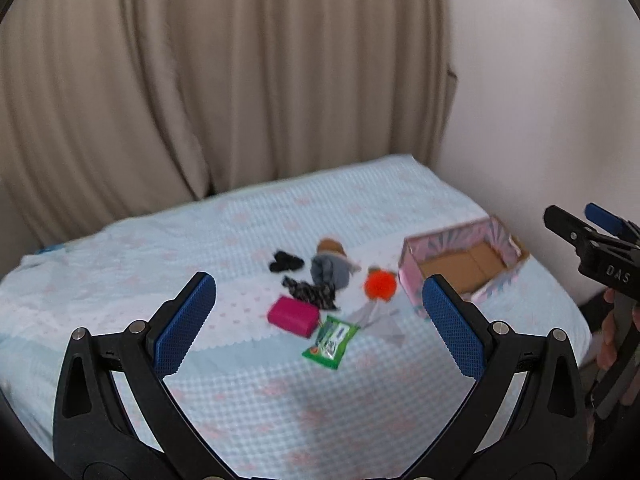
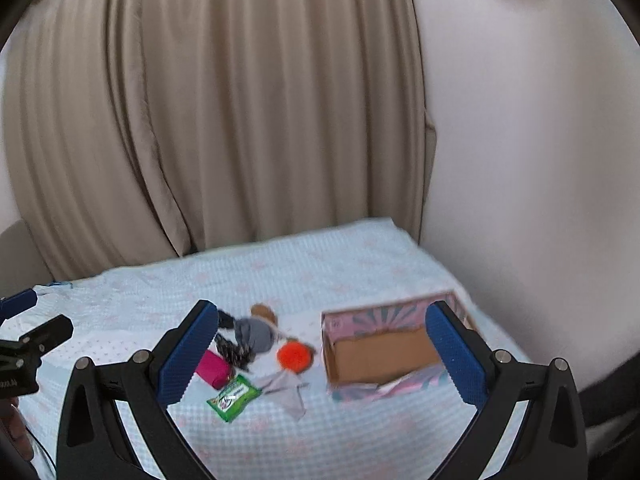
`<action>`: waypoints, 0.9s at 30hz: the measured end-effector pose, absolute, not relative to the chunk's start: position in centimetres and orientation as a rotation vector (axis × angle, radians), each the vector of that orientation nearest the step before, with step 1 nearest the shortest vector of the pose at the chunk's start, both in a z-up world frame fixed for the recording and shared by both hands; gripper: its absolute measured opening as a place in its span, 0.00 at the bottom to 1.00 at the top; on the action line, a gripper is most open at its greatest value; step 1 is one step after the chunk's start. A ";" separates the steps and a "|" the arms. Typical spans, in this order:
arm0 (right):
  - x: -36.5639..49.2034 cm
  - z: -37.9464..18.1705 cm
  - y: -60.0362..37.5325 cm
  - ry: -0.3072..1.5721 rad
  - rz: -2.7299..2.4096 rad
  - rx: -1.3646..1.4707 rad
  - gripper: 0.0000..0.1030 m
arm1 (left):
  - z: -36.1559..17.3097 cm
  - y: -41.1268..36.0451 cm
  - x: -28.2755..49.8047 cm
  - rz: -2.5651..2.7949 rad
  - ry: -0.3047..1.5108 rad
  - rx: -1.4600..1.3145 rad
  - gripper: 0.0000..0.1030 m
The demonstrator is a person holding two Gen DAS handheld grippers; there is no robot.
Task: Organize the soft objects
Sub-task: 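Grasp the green wipes pack with the left tool while the right tool grasps the grey cloth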
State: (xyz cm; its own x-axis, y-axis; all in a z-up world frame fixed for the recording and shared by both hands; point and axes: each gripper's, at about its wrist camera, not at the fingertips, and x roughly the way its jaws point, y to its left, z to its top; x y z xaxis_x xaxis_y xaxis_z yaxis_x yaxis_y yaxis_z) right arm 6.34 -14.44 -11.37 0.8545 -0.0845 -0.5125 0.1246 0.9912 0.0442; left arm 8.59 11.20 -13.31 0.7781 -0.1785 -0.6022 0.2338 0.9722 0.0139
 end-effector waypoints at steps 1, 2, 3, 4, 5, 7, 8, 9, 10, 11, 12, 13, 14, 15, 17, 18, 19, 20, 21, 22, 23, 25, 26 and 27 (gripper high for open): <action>7.0 -12.6 -13.8 0.558 -0.122 0.088 1.00 | -14.6 11.7 9.5 -0.248 0.660 0.090 1.00; 7.5 -13.5 -13.4 0.574 -0.129 0.093 1.00 | -15.6 11.9 10.2 -0.267 0.675 0.092 1.00; 8.1 -14.5 -13.0 0.589 -0.137 0.098 1.00 | -17.5 12.3 11.2 -0.294 0.696 0.100 0.99; 8.6 -15.6 -12.6 0.602 -0.147 0.102 1.00 | -18.5 12.5 11.8 -0.306 0.709 0.105 1.00; 9.2 -16.8 -12.1 0.616 -0.157 0.101 1.00 | -20.5 12.7 12.9 -0.326 0.734 0.114 0.99; 10.1 -19.1 -11.1 0.639 -0.163 0.094 1.00 | -23.6 12.8 14.5 -0.349 0.766 0.115 1.00; 10.7 -20.4 -10.7 0.653 -0.163 0.087 1.00 | -25.1 12.9 15.1 -0.357 0.781 0.115 0.99; 11.2 -21.6 -10.3 0.666 -0.157 0.080 1.00 | -26.2 13.1 15.7 -0.361 0.793 0.115 0.99; 11.8 -23.1 -9.8 0.684 -0.146 0.070 1.00 | -28.0 13.1 16.5 -0.368 0.812 0.111 0.99; 12.4 -24.7 -9.4 0.704 -0.136 0.057 1.00 | -29.2 13.0 17.0 -0.375 0.827 0.105 0.99; 12.9 -25.7 -9.2 0.718 -0.123 0.052 1.00 | -30.7 13.0 17.7 -0.384 0.850 0.097 0.99; 13.5 -27.3 -8.9 0.737 -0.102 0.045 1.00 | -32.4 12.8 18.4 -0.393 0.872 0.087 0.99; 13.9 -28.5 -8.6 0.753 -0.091 0.031 1.00 | -33.7 12.7 18.9 -0.400 0.889 0.082 0.99; 14.5 -29.7 -8.4 0.774 -0.080 0.011 1.00 | -35.2 12.5 19.5 -0.407 0.907 0.078 0.99; 15.6 -32.4 -7.9 0.807 -0.056 -0.047 1.00 | -37.8 12.0 20.4 -0.415 0.935 0.079 0.99; 16.1 -33.7 -7.8 0.818 -0.045 -0.073 1.00 | -38.8 11.8 20.7 -0.419 0.947 0.079 0.99; 16.7 -35.0 -7.7 0.831 -0.033 -0.099 1.00 | -40.0 11.5 21.2 -0.422 0.958 0.079 0.99; 17.3 -36.5 -7.7 0.840 -0.024 -0.116 1.00 | -41.5 11.2 21.7 -0.425 0.969 0.077 0.99; 17.9 -37.9 -7.8 0.851 -0.014 -0.125 1.00 | -42.3 11.1 22.0 -0.428 0.975 0.075 0.99; 18.6 -39.5 -8.0 0.868 -0.005 -0.130 0.99 | -43.3 10.8 22.4 -0.430 0.980 0.076 0.99; 19.1 -40.8 -8.1 0.881 0.002 -0.133 0.94 | -44.5 10.4 22.8 -0.429 0.987 0.085 0.99; 20.0 -43.3 -8.4 0.910 0.026 -0.145 0.89 | -45.9 9.9 23.3 -0.427 1.000 0.098 0.99; 20.4 -44.4 -8.5 0.915 0.039 -0.152 0.88 | -46.6 9.6 23.5 -0.437 1.003 0.098 0.98; 20.7 -45.2 -8.6 0.919 0.050 -0.154 0.87 | -47.3 9.2 23.6 -0.447 1.003 0.105 0.98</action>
State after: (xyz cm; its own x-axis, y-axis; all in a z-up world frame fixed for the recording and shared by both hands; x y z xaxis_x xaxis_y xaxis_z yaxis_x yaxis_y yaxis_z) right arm 20.71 -8.55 -45.25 0.6061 -0.0226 -0.7951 -0.1094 0.9877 -0.1114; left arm 23.60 9.21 -47.34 0.4559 -0.3145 -0.8326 0.4091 0.9049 -0.1177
